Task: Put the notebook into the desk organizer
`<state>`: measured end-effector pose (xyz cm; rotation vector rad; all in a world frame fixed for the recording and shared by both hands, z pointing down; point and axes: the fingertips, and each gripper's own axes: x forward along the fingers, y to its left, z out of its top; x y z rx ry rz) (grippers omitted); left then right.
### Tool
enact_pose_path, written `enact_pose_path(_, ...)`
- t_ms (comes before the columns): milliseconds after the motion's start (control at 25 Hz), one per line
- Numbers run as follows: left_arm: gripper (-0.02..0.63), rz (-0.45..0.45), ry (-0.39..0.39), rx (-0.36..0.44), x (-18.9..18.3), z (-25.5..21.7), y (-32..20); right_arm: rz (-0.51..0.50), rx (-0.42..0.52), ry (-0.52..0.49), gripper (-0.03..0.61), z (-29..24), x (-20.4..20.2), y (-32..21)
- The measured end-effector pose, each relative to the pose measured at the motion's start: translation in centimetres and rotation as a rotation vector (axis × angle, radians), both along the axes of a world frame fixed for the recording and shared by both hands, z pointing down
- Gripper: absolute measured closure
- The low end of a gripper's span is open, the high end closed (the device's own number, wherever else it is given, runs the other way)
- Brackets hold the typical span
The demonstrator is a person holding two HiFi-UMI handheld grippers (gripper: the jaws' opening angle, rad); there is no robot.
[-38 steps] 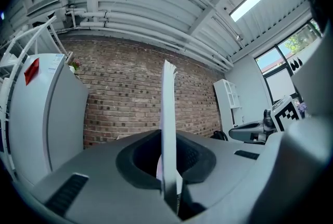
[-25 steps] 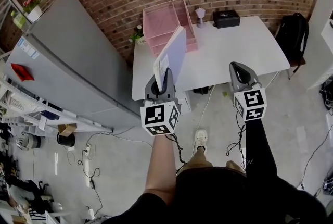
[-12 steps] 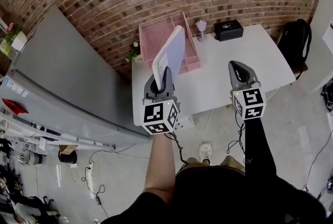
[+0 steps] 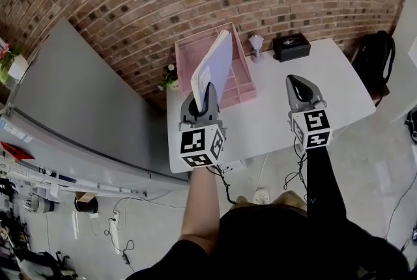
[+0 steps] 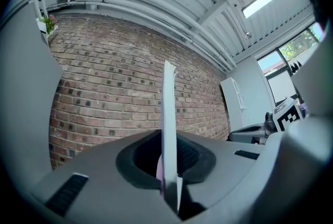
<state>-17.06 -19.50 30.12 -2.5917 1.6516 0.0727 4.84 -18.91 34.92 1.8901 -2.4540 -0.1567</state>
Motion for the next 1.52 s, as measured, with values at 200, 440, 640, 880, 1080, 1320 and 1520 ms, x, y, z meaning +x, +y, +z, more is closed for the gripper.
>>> enact_pose_path(200, 0.578, 0.014, 0.008, 0.003, 0.4, -0.1, -1.7, 0.008, 0.0, 0.003, 0.578, 0.4, 0.1, -1.8)
enact_pose_path(440, 0.578, 0.022, 0.025, 0.005, 1.1, -0.3, -3.5, 0.003, 0.0, 0.015, 0.578, 0.5, 0.2, -3.4)
enact_pose_path(640, 0.578, 0.015, 0.027, -0.005, 1.8, 0.1, -5.1, -0.012, -0.001, 0.022, 0.579, 0.8, 0.7, -4.9)
enact_pose_path(880, 0.578, -0.006, 0.021, -0.012, 2.9, 0.7, -8.0, -0.051, -0.004, 0.023, 0.578, 1.2, 1.3, -8.4)
enact_pose_path(1080, 0.578, -0.048, 0.016, -0.036, 3.5, 1.4, -11.3, -0.092, -0.013, 0.018, 0.578, 1.3, 1.9, -12.7)
enact_pose_path(1320, 0.578, -0.096, 0.019, -0.063, 4.6, 2.4, -15.8, -0.143, -0.024, 0.019, 0.578, 1.8, 2.7, -18.0)
enact_pose_path(1520, 0.578, -0.133, 0.016, -0.078, 5.6, 3.2, -19.1, -0.184, -0.049, 0.017, 0.578, 3.1, 3.4, -21.8)
